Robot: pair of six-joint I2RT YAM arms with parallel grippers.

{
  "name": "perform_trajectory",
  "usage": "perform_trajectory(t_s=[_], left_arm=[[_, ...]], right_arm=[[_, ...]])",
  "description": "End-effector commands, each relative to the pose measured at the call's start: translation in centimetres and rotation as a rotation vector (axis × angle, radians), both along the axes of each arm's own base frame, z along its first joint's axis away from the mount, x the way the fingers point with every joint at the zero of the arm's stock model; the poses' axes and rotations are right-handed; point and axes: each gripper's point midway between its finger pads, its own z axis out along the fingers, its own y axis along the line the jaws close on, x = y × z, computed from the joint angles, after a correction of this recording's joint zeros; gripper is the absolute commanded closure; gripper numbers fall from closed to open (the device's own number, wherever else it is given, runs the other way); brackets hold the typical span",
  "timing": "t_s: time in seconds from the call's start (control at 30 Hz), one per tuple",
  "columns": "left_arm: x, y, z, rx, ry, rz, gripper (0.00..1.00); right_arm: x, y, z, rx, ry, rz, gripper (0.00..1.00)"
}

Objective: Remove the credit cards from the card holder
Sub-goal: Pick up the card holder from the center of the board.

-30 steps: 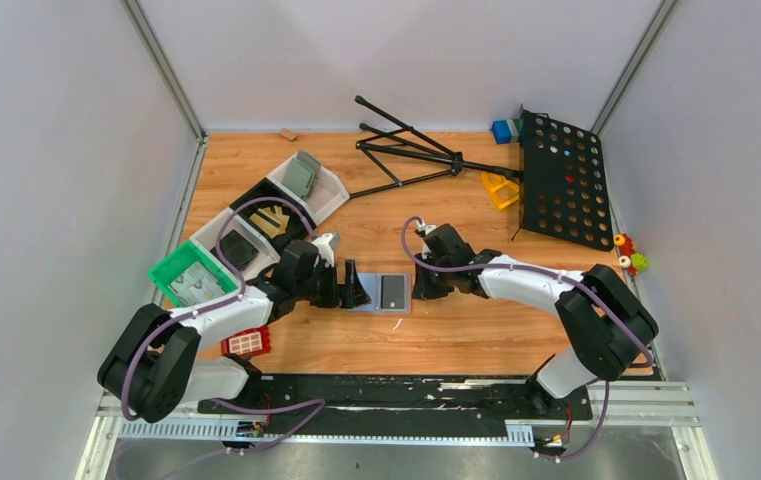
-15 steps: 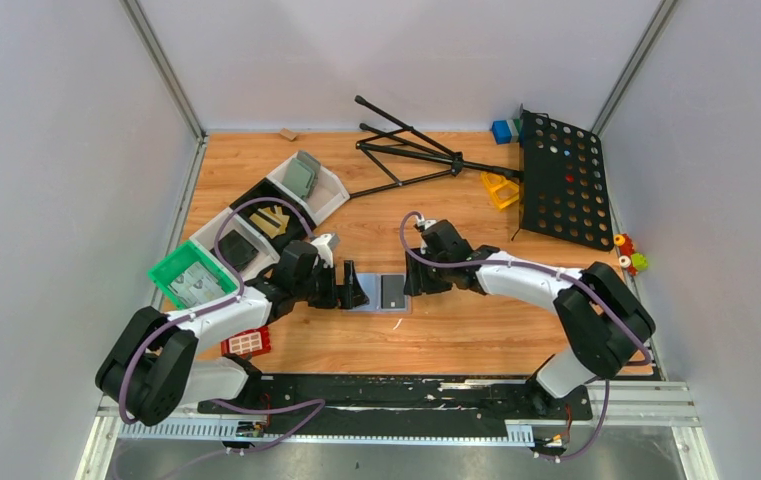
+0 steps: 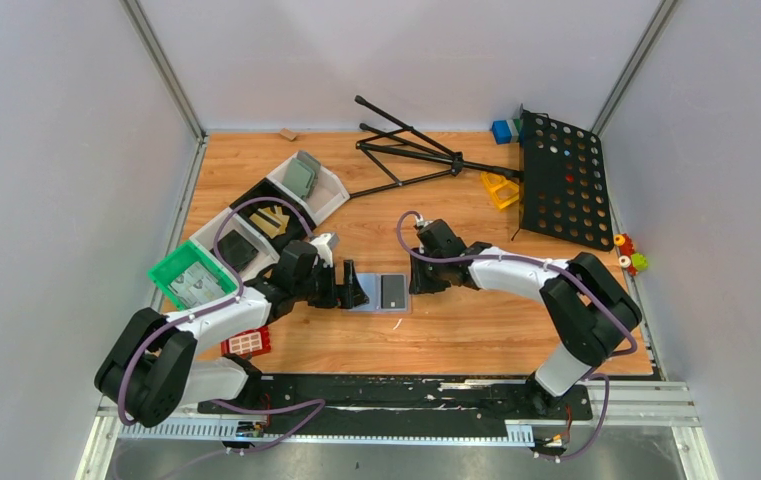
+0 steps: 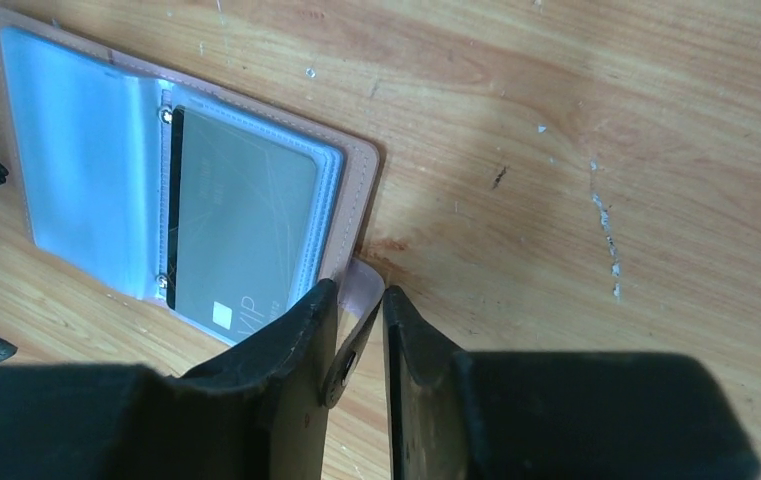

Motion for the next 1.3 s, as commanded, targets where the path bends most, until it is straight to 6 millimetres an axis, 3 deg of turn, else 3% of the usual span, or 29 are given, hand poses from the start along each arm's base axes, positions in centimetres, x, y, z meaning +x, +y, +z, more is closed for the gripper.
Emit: perform_trajectory(t_s=[0.0, 0.07, 0.17, 0.2, 0.33, 0.47, 0.6, 0.8, 0.97, 1.27], left_arm=[[0.9, -0.6, 1.5, -0.017, -0.055, -0.013, 0.0], [0.9, -0.6, 1.6, -0.018, -0.059, -0.013, 0.0], [0.9, -0.5, 1.9, -0.016, -0.062, -0.011, 0.0], [0.9, -0.5, 2.1, -0.017, -0.068, -0.011, 0.0], [0.7, -0.5, 2.9, -0.026, -0.076, -0.019, 0.02], [0.4, -1.5, 4.3, -0.093, -0.079, -0.048, 0.12], [0.4, -2.9, 5.6, -0.189, -0.084, -0.069, 0.22], [0.7, -3.6, 4.3, -0.21, -0.036, -0.063, 0.26], [1.6, -3.9, 2.1, -0.183, 0.007, -0.042, 0.32], [1.7, -3.5, -1.4, -0.106, 0.081, -0.025, 0.53]], right_arm=[[0.9, 0.2, 0.3, -0.007, -0.016, -0.015, 0.77], [1.0, 0.2, 0.3, -0.011, -0.017, -0.015, 0.78], [0.9, 0.2, 0.3, -0.02, -0.014, -0.005, 0.98], [1.0, 0.3, 0.7, -0.009, -0.024, 0.0, 1.0], [1.0, 1.2, 3.2, 0.089, -0.098, 0.034, 1.0], [0.8, 1.7, 5.5, 0.177, -0.144, 0.055, 1.0], [0.3, 2.3, 6.4, 0.261, -0.139, 0.088, 1.0], [-0.2, 2.6, 5.9, 0.332, -0.091, 0.098, 1.0], [-0.1, 3.0, 5.9, 0.437, -0.046, 0.083, 0.98], [-0.3, 3.0, 4.6, 0.554, 0.058, 0.012, 0.81]])
